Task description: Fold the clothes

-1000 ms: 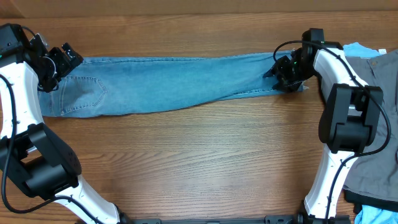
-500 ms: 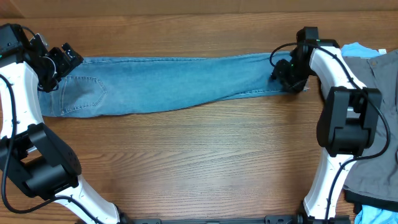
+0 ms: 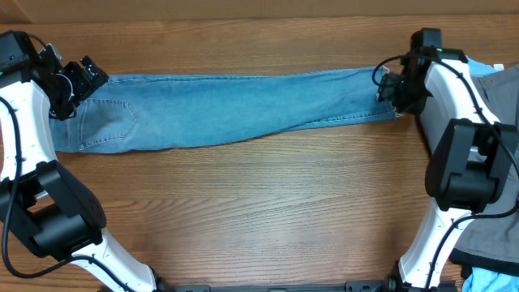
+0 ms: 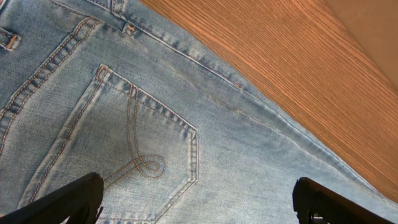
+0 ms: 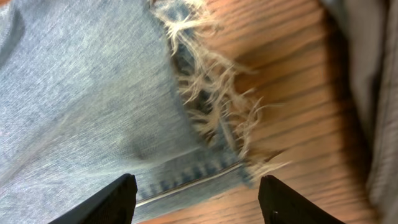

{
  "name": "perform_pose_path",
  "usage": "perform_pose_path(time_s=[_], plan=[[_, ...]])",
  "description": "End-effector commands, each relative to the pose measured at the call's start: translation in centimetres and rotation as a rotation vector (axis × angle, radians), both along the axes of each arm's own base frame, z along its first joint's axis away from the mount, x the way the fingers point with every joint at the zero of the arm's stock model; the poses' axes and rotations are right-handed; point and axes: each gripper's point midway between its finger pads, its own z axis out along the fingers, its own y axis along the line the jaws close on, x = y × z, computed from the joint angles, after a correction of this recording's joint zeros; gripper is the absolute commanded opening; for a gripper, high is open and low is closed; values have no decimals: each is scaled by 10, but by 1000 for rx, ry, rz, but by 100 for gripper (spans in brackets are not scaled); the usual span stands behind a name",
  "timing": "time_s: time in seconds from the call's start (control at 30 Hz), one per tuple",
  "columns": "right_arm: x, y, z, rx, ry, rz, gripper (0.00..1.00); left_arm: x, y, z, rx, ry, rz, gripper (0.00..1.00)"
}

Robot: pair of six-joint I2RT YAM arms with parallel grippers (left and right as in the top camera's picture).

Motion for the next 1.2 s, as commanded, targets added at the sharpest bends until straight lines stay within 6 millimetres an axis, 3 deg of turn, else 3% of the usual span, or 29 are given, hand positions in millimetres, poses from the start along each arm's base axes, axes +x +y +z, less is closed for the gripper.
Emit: perform_pose_path(time_s=[0.0, 0.13, 0.47, 0.8, 0.97, 1.07, 1.1, 1.13, 1.17], plan=[[17, 7, 29, 74, -128, 158, 66, 5, 1, 22, 22, -55, -15, 100], [25, 7, 31, 70, -162, 171, 58, 5, 1, 22, 22, -55, -15, 100], [38, -3, 33, 19, -213, 176, 53, 5, 1, 22, 22, -55, -15, 100], [26, -7, 1, -7, -184, 179, 47, 5, 1, 22, 22, -55, -15, 100], [24, -4, -3, 5, -186, 182, 45, 5, 1, 22, 22, -55, -15, 100], [24, -3, -3, 15, -188, 185, 37, 5, 0, 22, 22, -55, -15, 100], [25, -3, -3, 15, -188, 185, 37, 5, 0, 22, 22, -55, -15, 100], [25, -3, -3, 14, -189, 185, 43, 5, 1, 22, 22, -55, -15, 100], [25, -3, -3, 13, -191, 185, 61, 5, 1, 22, 22, -55, -15, 100]])
